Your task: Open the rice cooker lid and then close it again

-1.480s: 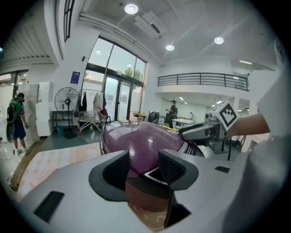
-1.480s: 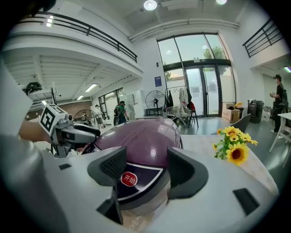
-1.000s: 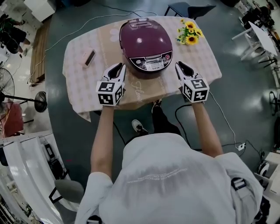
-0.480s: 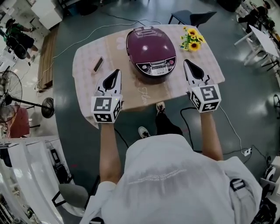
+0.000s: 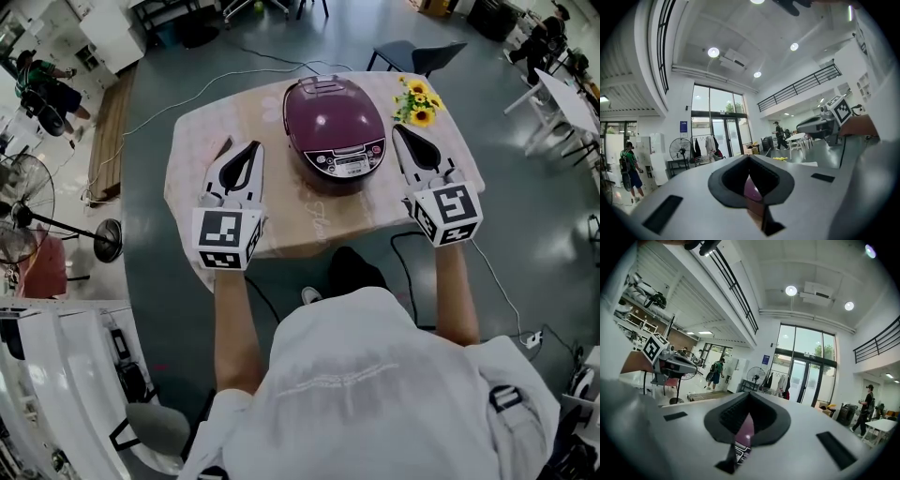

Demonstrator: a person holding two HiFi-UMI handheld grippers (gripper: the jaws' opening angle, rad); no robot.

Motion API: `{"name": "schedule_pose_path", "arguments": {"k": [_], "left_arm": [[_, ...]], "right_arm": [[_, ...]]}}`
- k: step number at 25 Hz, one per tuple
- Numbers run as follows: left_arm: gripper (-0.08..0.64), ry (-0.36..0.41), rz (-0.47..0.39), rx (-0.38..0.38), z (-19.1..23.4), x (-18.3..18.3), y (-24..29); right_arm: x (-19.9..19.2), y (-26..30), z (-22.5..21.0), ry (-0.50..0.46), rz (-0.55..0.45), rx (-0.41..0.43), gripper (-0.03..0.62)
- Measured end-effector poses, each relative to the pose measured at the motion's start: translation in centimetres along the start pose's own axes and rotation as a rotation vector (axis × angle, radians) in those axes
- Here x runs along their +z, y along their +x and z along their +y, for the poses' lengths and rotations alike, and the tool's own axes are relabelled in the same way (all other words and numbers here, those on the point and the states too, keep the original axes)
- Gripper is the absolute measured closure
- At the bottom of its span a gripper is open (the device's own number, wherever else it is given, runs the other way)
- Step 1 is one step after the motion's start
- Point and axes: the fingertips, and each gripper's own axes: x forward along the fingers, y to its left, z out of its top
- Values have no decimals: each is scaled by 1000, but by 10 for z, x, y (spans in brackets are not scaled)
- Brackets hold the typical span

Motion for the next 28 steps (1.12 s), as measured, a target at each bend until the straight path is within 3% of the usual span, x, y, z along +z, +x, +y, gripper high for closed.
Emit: {"name": "schedule_pose_path", "arguments": {"k": [11, 28], "left_arm": [[543, 22, 5, -15, 14, 10, -12], [543, 11, 22, -25, 9, 6, -6]], "right_arm": [[18, 13, 18, -18, -5, 38, 566], [4, 16, 7, -20, 10, 43, 566]]}}
